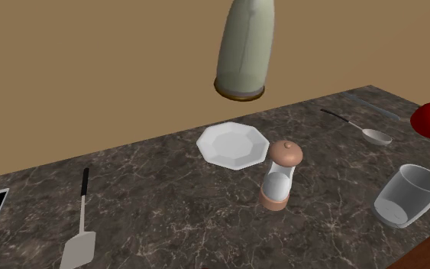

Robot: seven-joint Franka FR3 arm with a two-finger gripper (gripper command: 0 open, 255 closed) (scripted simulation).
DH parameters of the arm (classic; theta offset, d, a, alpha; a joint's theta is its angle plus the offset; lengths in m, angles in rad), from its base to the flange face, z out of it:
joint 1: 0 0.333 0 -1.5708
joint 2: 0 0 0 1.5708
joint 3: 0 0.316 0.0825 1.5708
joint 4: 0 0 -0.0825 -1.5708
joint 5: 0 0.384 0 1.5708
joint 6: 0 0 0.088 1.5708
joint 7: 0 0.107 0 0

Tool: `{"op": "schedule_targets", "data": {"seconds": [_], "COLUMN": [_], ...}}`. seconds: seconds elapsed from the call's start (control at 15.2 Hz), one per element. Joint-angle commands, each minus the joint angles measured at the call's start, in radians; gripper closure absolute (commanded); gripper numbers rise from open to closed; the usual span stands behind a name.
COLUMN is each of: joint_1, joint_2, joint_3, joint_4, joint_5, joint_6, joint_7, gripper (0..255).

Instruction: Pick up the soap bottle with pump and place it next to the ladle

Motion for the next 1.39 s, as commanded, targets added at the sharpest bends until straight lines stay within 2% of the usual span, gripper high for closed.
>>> {"op": "schedule_targets", "data": {"seconds": [0.0,0.66,1.32], "joint_1": [-0.018,-0.103,-0.176], "joint_2": [-0.028,-0.087,-0.021], "joint_3": [-0.025,-0.171,-0.362], "joint_4": [-0.047,-0.181,-0.195], "joint_5": [-0.014,-0.068,-0.067], "joint_6": [0.022,0.111,0.197], "joint_7": [-0.044,-0.263,-0.522], "gripper": [255,255,255]}}
